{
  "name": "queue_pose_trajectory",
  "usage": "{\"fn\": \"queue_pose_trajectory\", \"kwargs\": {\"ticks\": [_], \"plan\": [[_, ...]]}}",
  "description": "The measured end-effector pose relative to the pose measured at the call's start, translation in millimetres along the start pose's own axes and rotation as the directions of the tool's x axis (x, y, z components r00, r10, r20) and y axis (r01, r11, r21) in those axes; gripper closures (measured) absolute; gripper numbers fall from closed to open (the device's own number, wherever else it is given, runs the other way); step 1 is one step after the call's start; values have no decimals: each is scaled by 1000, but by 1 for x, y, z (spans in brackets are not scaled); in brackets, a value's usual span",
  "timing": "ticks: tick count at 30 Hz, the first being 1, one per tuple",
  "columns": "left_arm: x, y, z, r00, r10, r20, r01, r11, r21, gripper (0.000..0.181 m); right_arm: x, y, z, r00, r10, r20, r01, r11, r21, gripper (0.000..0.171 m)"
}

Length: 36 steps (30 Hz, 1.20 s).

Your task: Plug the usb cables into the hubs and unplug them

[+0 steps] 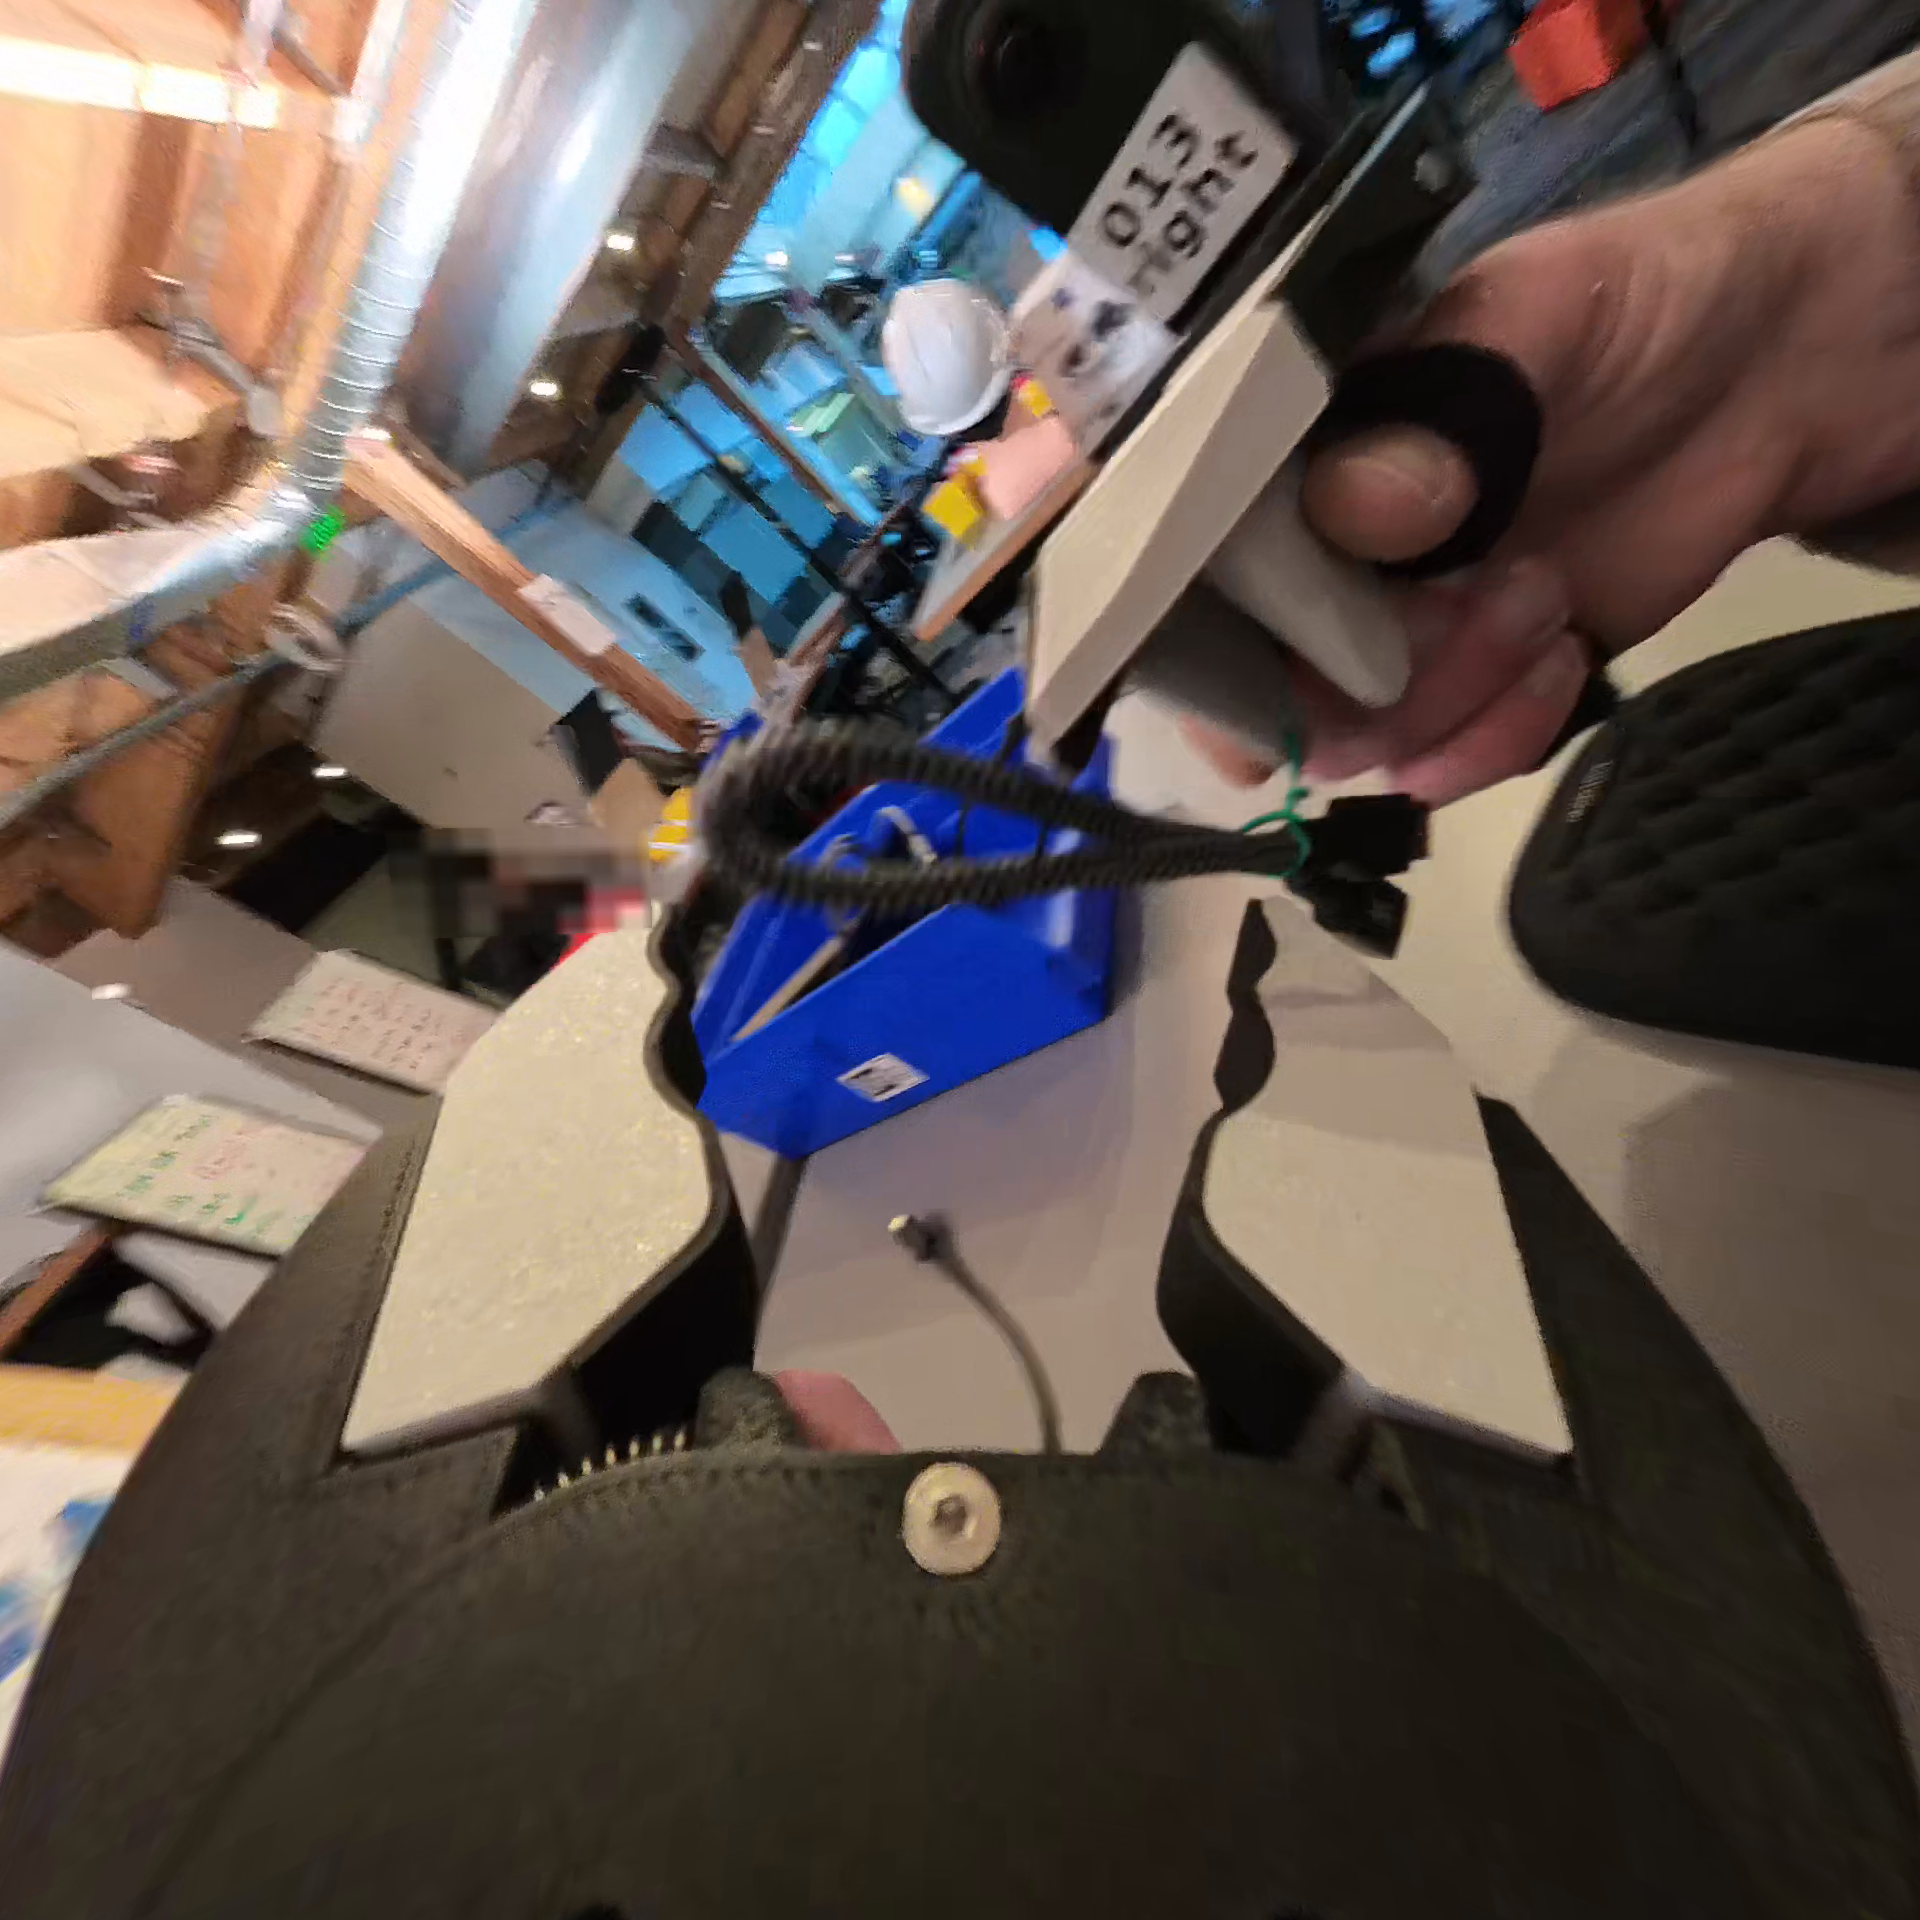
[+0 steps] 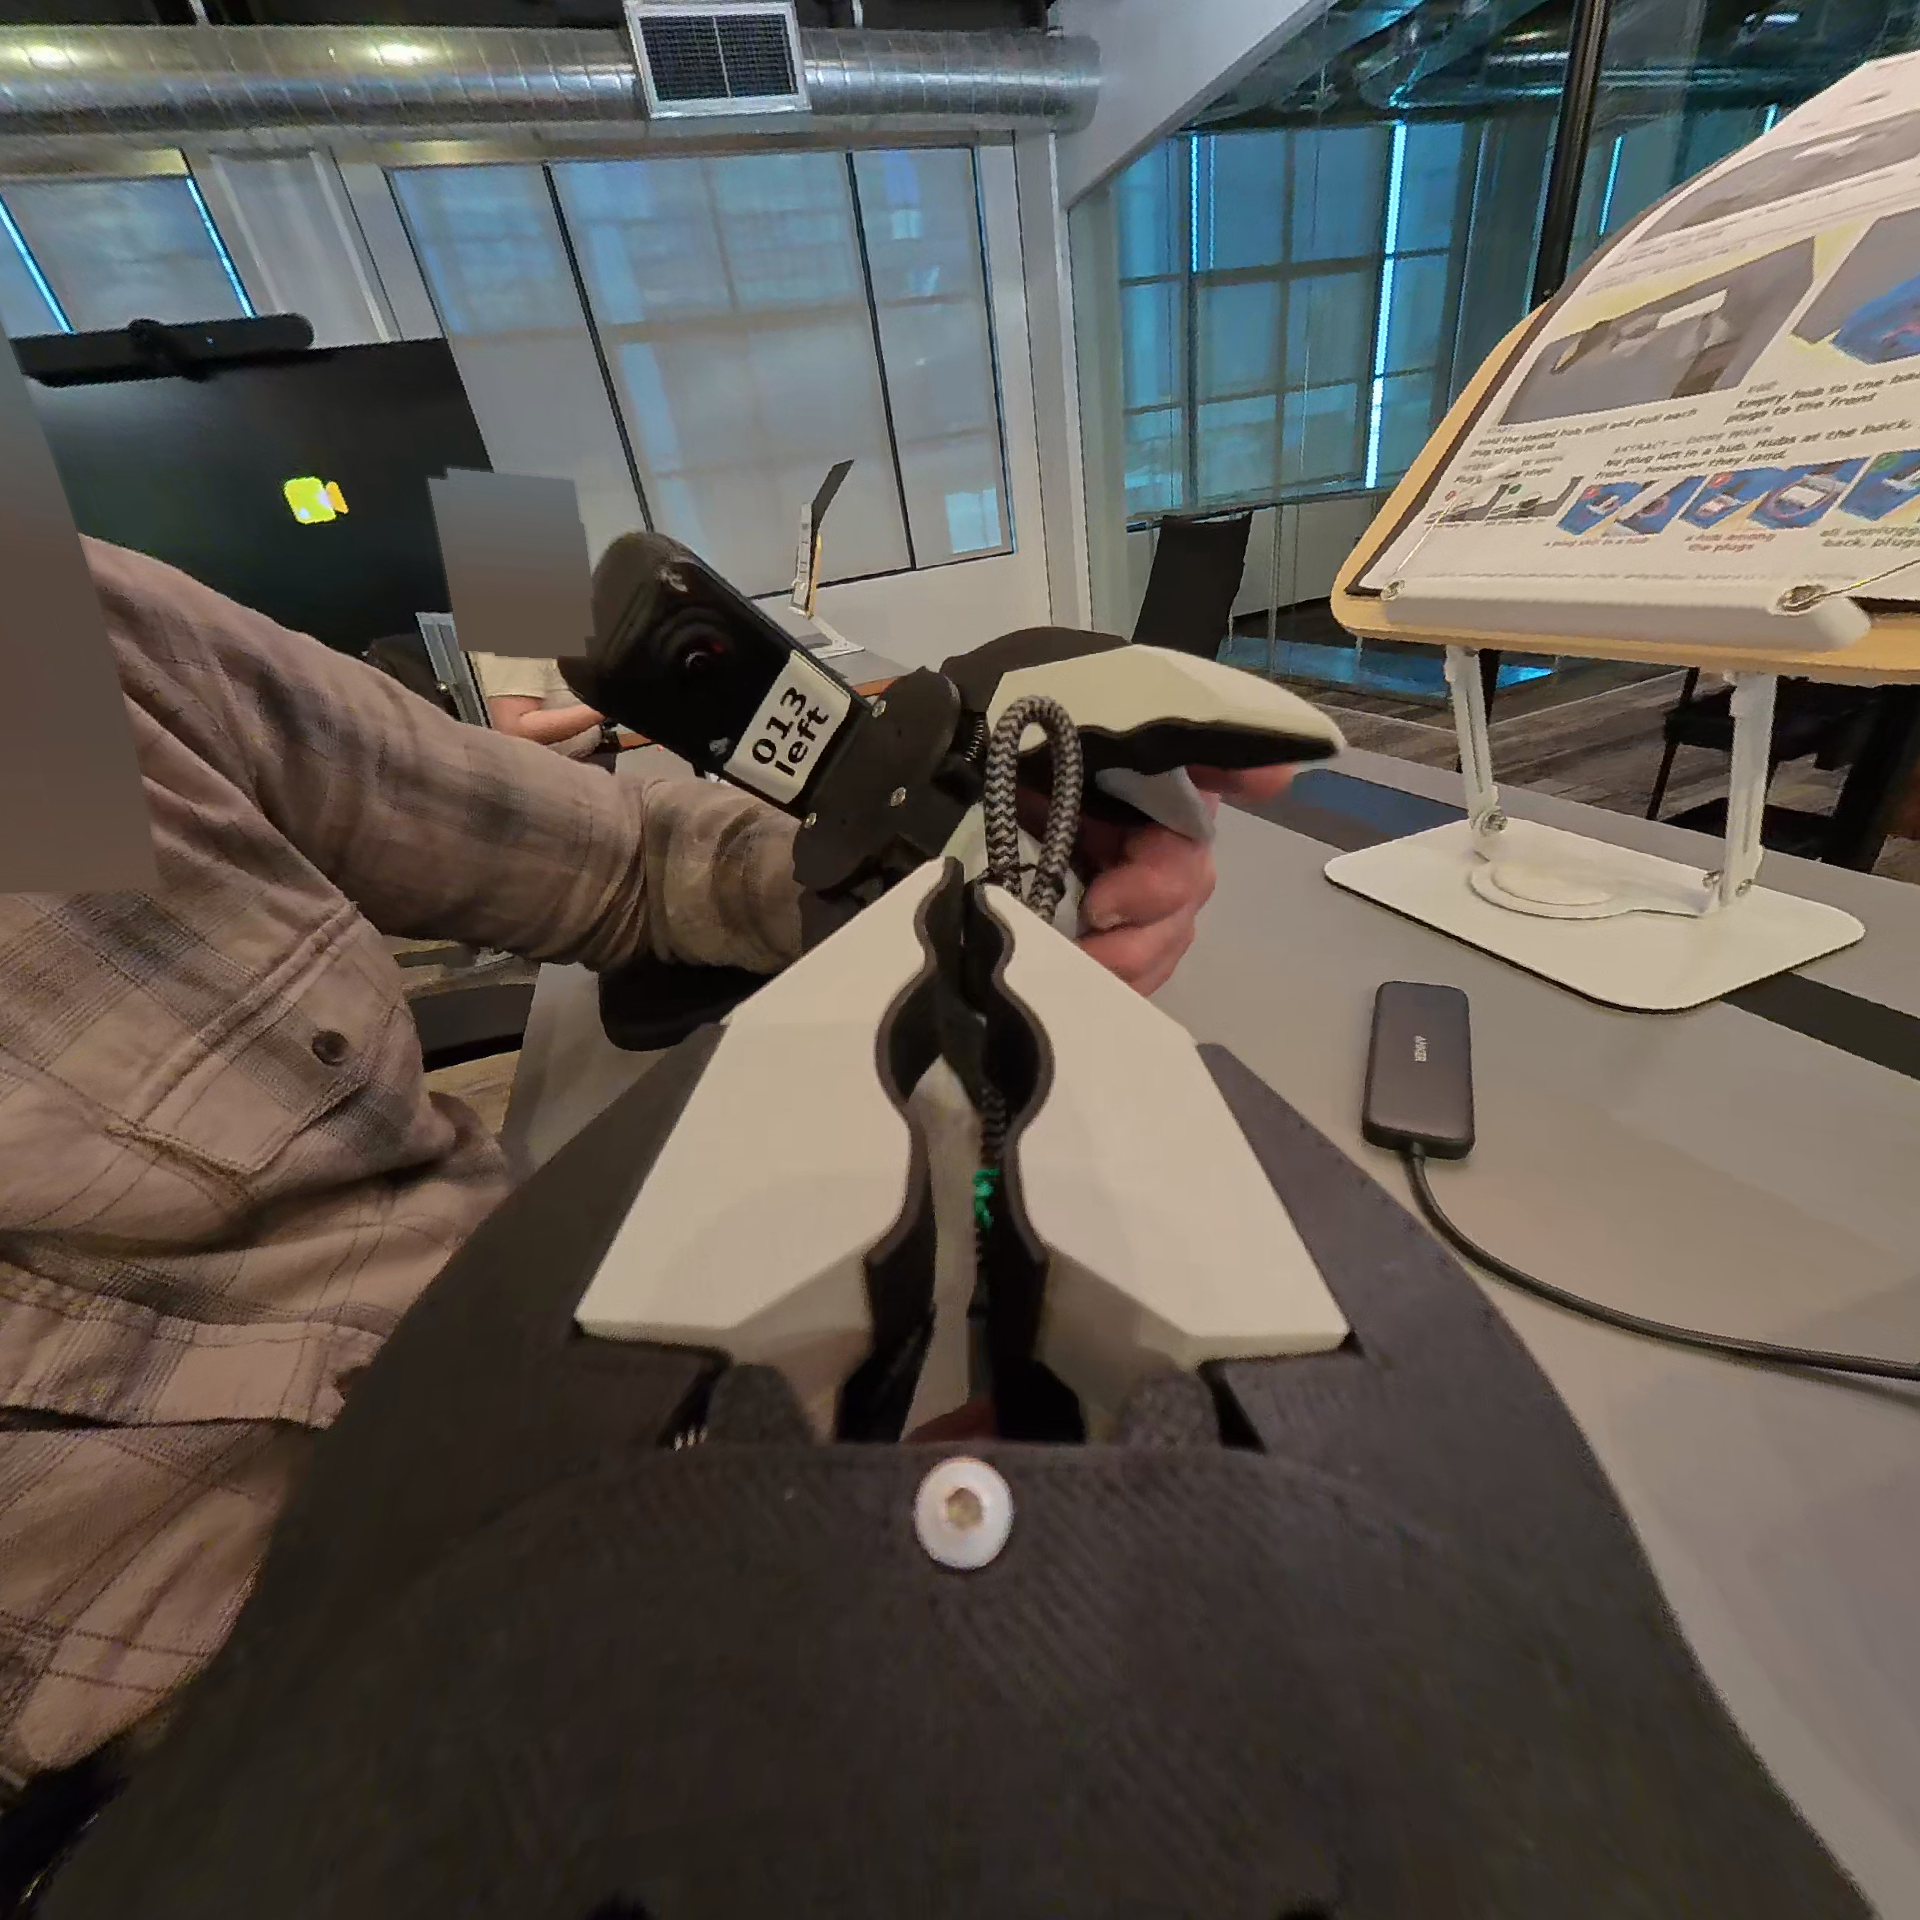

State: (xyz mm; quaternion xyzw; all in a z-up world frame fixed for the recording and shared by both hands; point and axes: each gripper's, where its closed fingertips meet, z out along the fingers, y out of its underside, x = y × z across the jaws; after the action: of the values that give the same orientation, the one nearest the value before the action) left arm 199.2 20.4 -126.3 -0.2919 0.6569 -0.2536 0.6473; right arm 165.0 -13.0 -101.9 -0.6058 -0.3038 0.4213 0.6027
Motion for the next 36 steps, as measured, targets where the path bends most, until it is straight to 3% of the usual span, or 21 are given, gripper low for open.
{"fn": "queue_pose_trajectory", "kwargs": {"ticks": [2,3,5,7,11,14,16,18,21,25,28,30,32,34,36], "plan": [[-17,1,-17,979,140,148,-141,990,-4,88,2,-3,-3,1000,14,-9,-14,1000,19,171],[-25,-6,-28,930,261,258,-269,963,-2,92,3,-5,-5,1000,29,-11,-28,999,35,171],[-22,-19,-43,757,536,374,-551,831,-73,90,2,-10,-6,997,71,7,-72,995,75,171],[-13,-24,-44,599,696,395,-713,689,-133,89,3,-10,-5,996,92,13,-93,992,86,171],[-21,-32,-35,354,839,413,-852,472,-228,102,-1,-9,2,989,140,47,-144,986,87,171],[-23,-38,-27,288,864,413,-892,399,-212,120,-8,-8,8,985,157,68,-162,984,79,171],[-21,-43,-26,294,855,427,-897,401,-187,145,-11,-8,9,984,161,76,-167,983,75,171],[-19,-43,-24,328,851,410,-893,422,-159,152,-12,-10,9,981,174,91,-181,980,80,171],[-17,-35,-20,545,775,319,-797,598,-89,155,-11,-9,9,983,159,88,-164,985,56,171],[-2,-19,-14,865,502,-7,-502,865,17,160,-9,-5,8,989,116,86,-118,993,13,171],[9,-19,-15,953,178,-243,-178,984,22,166,-10,-5,6,992,69,109,-70,998,4,171],[20,-17,-16,906,-90,-414,77,996,-47,166,-10,-3,5,994,23,108,-21,1000,-23,171],[34,-17,-20,792,-280,-542,265,958,-107,166,-12,0,6,993,-29,112,36,998,-53,171],[40,-26,-24,659,-425,-621,459,881,-116,168,-15,0,6,991,-57,125,62,997,-43,171],[46,-39,-31,429,-569,-702,674,719,-171,171,-16,0,4,986,-113,119,119,992,-43,171]]}}
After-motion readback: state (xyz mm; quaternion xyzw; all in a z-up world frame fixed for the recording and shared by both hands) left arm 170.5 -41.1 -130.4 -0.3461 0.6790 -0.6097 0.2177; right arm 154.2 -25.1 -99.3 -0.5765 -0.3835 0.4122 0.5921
